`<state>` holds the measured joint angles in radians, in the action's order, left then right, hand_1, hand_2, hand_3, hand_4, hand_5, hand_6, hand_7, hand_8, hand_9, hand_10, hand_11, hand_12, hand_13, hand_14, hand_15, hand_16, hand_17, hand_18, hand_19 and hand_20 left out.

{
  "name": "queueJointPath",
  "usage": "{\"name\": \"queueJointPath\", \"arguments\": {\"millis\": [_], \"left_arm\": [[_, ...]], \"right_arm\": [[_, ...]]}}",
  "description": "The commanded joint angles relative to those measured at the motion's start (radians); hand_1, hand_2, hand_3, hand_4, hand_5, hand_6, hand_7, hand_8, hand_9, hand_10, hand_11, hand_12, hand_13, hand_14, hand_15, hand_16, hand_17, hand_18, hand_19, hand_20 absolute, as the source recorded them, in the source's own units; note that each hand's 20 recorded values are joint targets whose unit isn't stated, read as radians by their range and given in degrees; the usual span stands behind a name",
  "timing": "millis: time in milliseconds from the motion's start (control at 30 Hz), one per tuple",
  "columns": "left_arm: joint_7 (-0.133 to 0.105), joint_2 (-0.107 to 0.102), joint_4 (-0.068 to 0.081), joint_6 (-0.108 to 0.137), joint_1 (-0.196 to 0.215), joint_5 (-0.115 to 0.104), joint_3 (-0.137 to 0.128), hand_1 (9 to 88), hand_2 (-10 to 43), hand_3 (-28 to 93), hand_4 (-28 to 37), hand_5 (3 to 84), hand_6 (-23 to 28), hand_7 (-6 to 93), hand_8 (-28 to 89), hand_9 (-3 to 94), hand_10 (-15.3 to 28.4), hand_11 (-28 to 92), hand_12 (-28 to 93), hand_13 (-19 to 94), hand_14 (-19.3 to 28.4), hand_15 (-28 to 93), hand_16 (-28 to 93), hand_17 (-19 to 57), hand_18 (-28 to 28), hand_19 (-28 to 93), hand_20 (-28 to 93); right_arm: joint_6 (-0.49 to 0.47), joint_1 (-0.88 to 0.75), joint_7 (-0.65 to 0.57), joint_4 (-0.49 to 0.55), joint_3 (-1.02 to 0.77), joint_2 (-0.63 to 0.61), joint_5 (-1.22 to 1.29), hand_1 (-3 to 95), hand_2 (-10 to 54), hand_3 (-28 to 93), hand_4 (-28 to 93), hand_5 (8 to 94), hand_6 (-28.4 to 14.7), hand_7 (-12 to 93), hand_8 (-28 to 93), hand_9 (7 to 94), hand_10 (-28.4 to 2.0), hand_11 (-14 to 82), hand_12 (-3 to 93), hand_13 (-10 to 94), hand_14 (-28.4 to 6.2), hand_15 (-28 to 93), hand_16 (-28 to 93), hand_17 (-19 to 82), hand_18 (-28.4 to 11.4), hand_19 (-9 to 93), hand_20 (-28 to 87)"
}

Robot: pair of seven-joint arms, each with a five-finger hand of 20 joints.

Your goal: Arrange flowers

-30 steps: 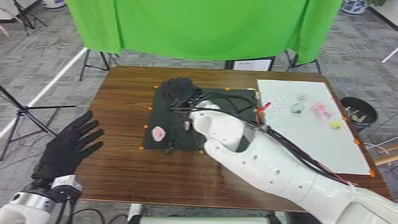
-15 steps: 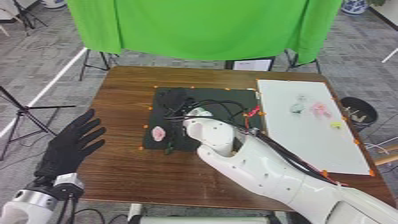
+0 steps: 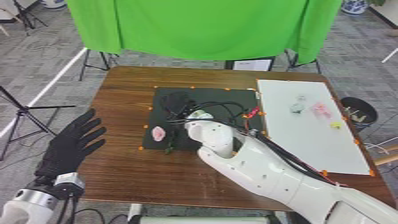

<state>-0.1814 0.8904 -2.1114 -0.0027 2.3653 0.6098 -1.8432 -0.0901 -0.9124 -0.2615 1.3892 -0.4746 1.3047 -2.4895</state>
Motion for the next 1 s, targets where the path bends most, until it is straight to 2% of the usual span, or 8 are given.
{"name": "queueJointPath", "arguments": {"millis": [33,567,733,900,1000], "left_arm": [[0.003,-0.006,0.007,0.004,-0.006,0.001,0.007,24.4,-4.5,70,-28.1,23.7,2.7,17.3,-10,20.5,10.0,13,20,14,13.7,20,5,-11.9,19.8,31,10],[0.006,-0.001,0.006,0.004,-0.002,0.001,0.004,24.4,-4.4,70,-28.2,23.7,2.7,17.4,-10,20.5,10.0,13,20,14,13.6,20,5,-11.9,19.7,31,10],[0.005,0.001,0.006,0.004,-0.001,0.003,0.003,24.4,-4.4,70,-28.1,23.7,2.7,17.4,-10,20.4,9.9,13,20,14,13.5,20,5,-12.0,19.8,31,10],[0.008,0.006,0.005,0.001,0.004,0.002,-0.001,24.5,-4.4,70,-28.1,23.7,2.6,17.5,-10,20.4,9.9,13,20,14,13.6,20,5,-12.0,19.7,31,10],[0.01,0.01,0.005,0.001,0.008,0.002,-0.005,24.4,-4.5,70,-28.1,23.7,2.7,17.5,-10,20.4,10.0,13,20,14,13.6,20,5,-12.0,19.8,31,10]], "right_arm": [[-0.03,0.0,-0.014,-0.005,-0.005,0.02,-0.027,44.4,-9.5,86,-28,66.8,2.1,49,4,87.7,-3.8,15.8,50.8,70,-5.5,74,38,35,-19.2,89,54],[-0.065,0.005,-0.034,0.0,-0.013,0.017,-0.056,40.3,-9.5,82,-28,58.9,1.4,49,2,79.7,-4.2,15.1,47.8,65,-5.6,76,37,32,-18.8,88,55],[-0.126,0.007,-0.035,0.019,-0.023,0.014,-0.055,38.5,-9.5,83,-28,57.2,1.3,44,0,73.9,-5.4,22.1,41.1,63,-5.6,77,36,31,-18.8,87,56],[-0.197,-0.006,-0.041,0.054,-0.06,0.008,-0.016,35.3,-9.5,85,-28,55.4,1.6,43,-17,68.6,-6.3,30.0,35.5,61,-5.4,78,36,29,-18.6,86,57],[-0.247,-0.02,-0.048,0.1,-0.099,-0.003,0.037,33.0,-9.5,86,-28,50.9,0.0,42,-18,61.8,-8.6,39.0,28.6,58,-6.1,79,35,28,-18.7,86,57]]}}
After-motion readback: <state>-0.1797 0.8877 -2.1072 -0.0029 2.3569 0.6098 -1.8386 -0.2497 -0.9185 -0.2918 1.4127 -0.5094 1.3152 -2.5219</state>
